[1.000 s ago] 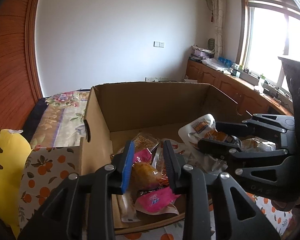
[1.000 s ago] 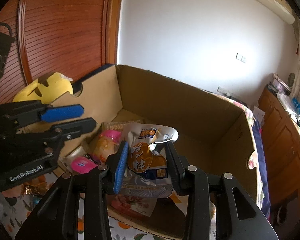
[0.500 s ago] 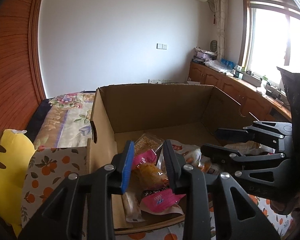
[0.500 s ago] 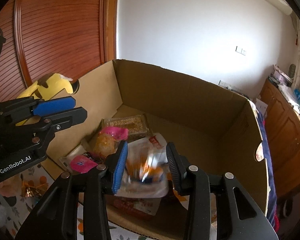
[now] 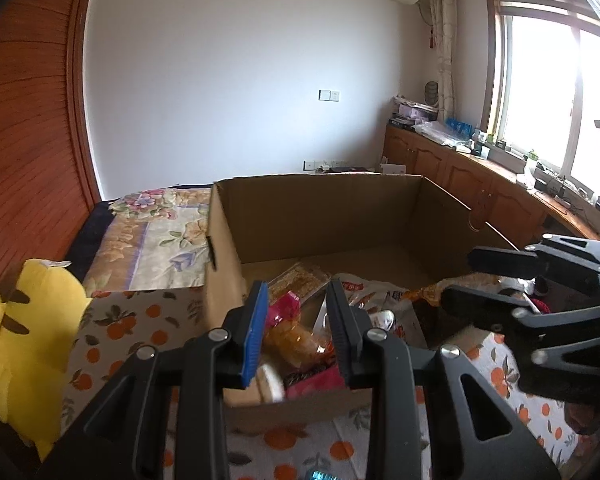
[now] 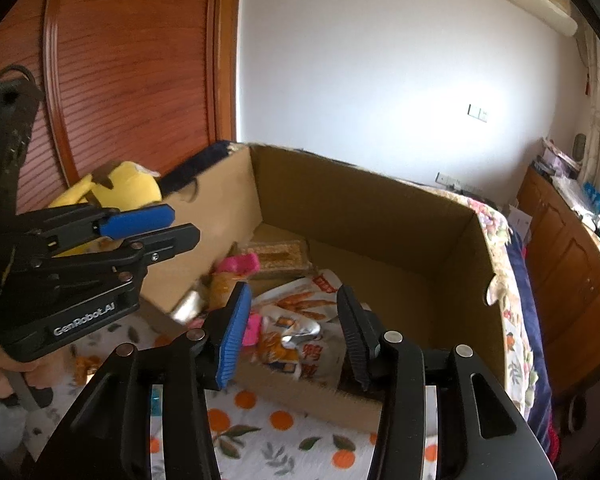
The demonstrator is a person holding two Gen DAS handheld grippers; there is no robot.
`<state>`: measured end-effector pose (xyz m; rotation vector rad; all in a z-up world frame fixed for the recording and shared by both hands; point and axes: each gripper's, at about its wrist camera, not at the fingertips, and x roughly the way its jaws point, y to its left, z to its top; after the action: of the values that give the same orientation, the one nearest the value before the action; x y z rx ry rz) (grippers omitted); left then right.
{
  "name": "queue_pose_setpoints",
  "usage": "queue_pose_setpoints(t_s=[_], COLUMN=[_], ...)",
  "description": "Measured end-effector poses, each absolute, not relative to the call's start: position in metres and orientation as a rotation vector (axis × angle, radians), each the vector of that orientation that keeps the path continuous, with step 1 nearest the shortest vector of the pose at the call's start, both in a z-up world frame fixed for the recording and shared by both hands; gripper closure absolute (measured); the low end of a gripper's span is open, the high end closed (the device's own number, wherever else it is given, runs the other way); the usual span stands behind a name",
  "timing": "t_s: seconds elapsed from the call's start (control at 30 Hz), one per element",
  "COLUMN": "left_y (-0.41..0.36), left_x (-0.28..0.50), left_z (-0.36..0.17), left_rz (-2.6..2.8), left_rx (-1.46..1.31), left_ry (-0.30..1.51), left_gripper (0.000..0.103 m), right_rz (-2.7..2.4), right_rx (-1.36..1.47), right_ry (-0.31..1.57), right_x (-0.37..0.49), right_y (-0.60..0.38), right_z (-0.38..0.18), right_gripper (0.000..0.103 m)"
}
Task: Organize snacks
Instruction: 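Move both open tools down to the teal and gold wrappers on the sheet, then grasp the gold wrapper with the left tool while the right tool grasps the teal wrapper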
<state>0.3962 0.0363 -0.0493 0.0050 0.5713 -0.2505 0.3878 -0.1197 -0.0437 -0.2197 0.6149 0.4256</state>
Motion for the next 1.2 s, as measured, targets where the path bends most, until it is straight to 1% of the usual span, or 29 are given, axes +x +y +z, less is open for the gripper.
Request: queue_pose_setpoints(t_s=[0.13,0.2,0.23,0.27,0.37,0.7,0.77,1.03,1.2], left_y=[0.053,0.062,0.068,0.073,0.087,0.117,0.12,0.131,0.139], left_x=[0.373,0.363,0.356,0.35,0.336,0.305,0.301,0.297,0.297], left_z=[-0.04,-0.037,-0.035,-0.034,-0.036,-0.067,-0.079,-0.122,-0.135], left_rz=[-0.23,-0.221,-0.219,-0.222,-0.21,-0.222,-0.232,-0.236,-0.229], left_rx=[0.009,0.016,0.022,0.026,0.056,0.07,0.067,0.056,0.044], left_ry=[0.567,0.568,0.572,0.571,0.587,0.66,0.678,0.754,0.778], left_gripper=[0.073,0.073,0.073,0.073,0.072,0.072,0.072,0.072,0.072], right_rz=[0.435,0.443,0.443,0.447,0.456,0.507,0.535,0.563,0.577], right_rx=[-0.206,-0.194,-0.19,-0.182,-0.168,-0.092,-0.062,-0.014,0.044], right_ry=[0.603,0.6,0.599,0.6,0.626,0.758,0.799,0.901,0.954], right_x=[0.366,0.353,0.348,0.34,0.327,0.306,0.305,0.308,0.319], right_y=[-0.112,-0.107,-0.105,-0.102,-0.095,-0.059,-0.055,-0.035,-0.03], right_z=[-0.037,-0.035,-0.035,-0.037,-0.048,-0.106,-0.116,-0.15,-0.162], right_gripper=[0.054,0.047,0.04,0.036,0.032,0.033,0.038,0.041,0.045])
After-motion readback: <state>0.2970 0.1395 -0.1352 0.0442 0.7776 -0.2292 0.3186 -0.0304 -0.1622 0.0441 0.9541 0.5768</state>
